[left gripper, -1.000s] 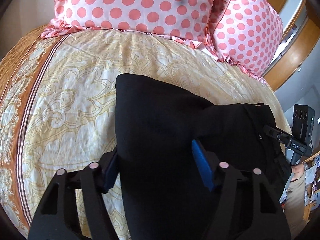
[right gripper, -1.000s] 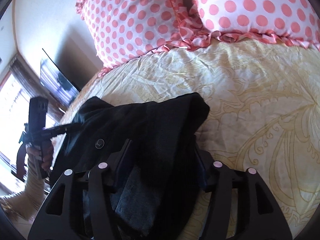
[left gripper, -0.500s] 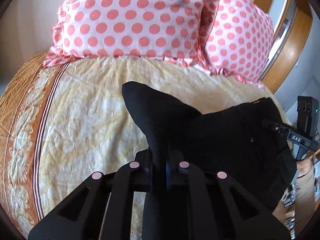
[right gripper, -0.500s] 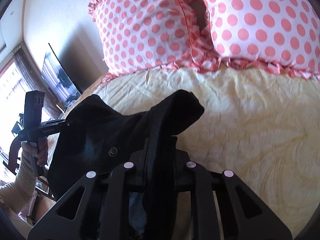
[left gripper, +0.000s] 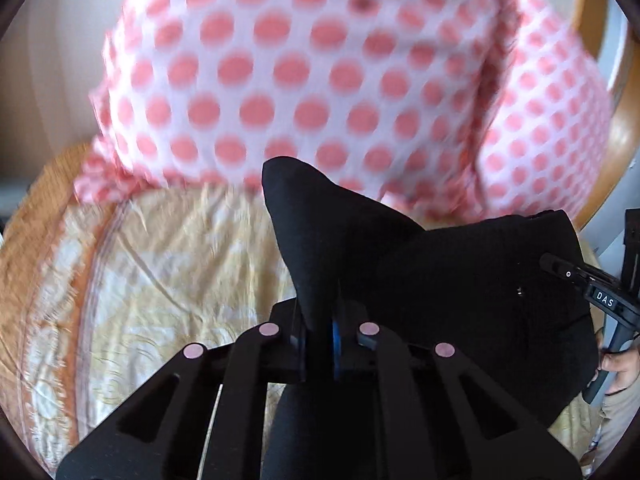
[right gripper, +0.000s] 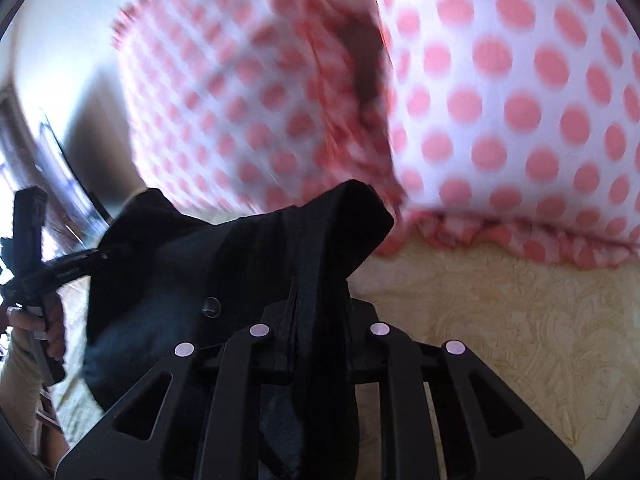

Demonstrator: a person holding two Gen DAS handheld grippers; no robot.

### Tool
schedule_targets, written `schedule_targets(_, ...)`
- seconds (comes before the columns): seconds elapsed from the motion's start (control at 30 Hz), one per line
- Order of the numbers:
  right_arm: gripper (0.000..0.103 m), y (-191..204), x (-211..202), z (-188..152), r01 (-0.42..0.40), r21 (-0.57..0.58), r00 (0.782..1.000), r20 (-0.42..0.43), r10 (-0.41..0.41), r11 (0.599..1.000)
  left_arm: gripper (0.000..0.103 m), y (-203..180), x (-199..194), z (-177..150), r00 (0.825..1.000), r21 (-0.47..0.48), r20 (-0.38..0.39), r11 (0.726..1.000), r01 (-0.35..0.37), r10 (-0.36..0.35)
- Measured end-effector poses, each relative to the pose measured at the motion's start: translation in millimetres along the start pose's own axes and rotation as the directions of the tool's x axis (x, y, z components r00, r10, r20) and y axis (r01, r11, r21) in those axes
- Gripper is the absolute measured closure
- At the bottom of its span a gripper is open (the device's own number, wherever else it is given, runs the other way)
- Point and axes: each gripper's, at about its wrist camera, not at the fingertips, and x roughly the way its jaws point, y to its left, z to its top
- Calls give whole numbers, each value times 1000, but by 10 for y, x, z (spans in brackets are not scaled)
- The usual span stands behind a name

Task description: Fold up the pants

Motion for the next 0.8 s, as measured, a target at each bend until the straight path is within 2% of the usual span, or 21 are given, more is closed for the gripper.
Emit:
schedule_targets(0.03, 86, 0, 47, -29, 17, -3, 1000, -13, -17, 1000, 93, -10, 102, -38, 1000, 15, -14, 1000, -21, 21)
schedule_targets(0.1, 85, -6, 74, -64, 32, 5, 999, -11, -32, 999, 84, -32, 214, -111, 998, 33, -9, 997, -66, 67)
schedule_targets(0.17, 82, -18, 77, -71, 53, 21, 998, -14, -53, 998, 77, -21, 254, -135, 997, 24, -3, 996, -81, 81)
schedule_targets(0.27, 61, -18, 93, -100, 120, 15, 993, -19, -119, 993, 61, 29, 287, -103, 996, -15, -23, 996, -88, 87)
schedule_targets(0.3, 50, -23, 85, -111, 135, 22, 991, -20, -135, 991, 53, 64, 283, -88, 996, -29, -28, 996, -89, 88)
schedule_targets(0.33, 38, -50, 45, -128, 157, 38, 987, -21, -157, 987, 51, 98, 260, -76, 995, -44, -27, 994, -98, 96)
schedule_targets(0.37, 34, -93, -10, -153, 179, 52, 984, -16, -178, 983, 46, 121, 214, -71, 993, -49, -18, 992, -114, 113)
schedule_targets(0.4, 29, -136, -128, -184, 212, 74, 977, 5, -212, 975, 42, 138, 141, -85, 990, -48, 1, 989, -141, 141)
schedule_targets(0.43, 28, -160, -245, -216, 246, 90, 968, 29, -249, 965, 37, 125, 8, -115, 983, -33, 40, 983, -180, 181)
schedule_targets(0.5, 28, -149, -565, -313, 327, 113, 935, 108, -338, 938, 14, 48, -267, -207, 963, 5, 119, 970, -243, 241)
schedule_targets(0.53, 28, -98, -691, -372, 325, 110, 930, 142, -339, 939, 11, -29, -454, -298, 952, 30, 170, 964, -264, 256)
schedule_targets(0.6, 28, 73, -892, -488, 275, 71, 938, 200, -284, 959, 8, -197, -734, -498, 951, 78, 218, 967, -243, 221)
schedule_targets(0.67, 26, 392, -1012, -665, 215, -20, 952, 227, -205, 976, 8, -326, -874, -656, 965, 104, 211, 978, -182, 158)
schedule_targets(0.73, 26, 698, -981, -824, 179, -118, 968, 201, -153, 977, 8, -488, -955, -858, 979, 135, 191, 986, -99, 72)
schedule_targets(0.8, 26, 864, -865, -909, 168, -161, 978, 149, -144, 973, 8, -621, -942, -1011, 987, 163, 157, 985, -60, 35)
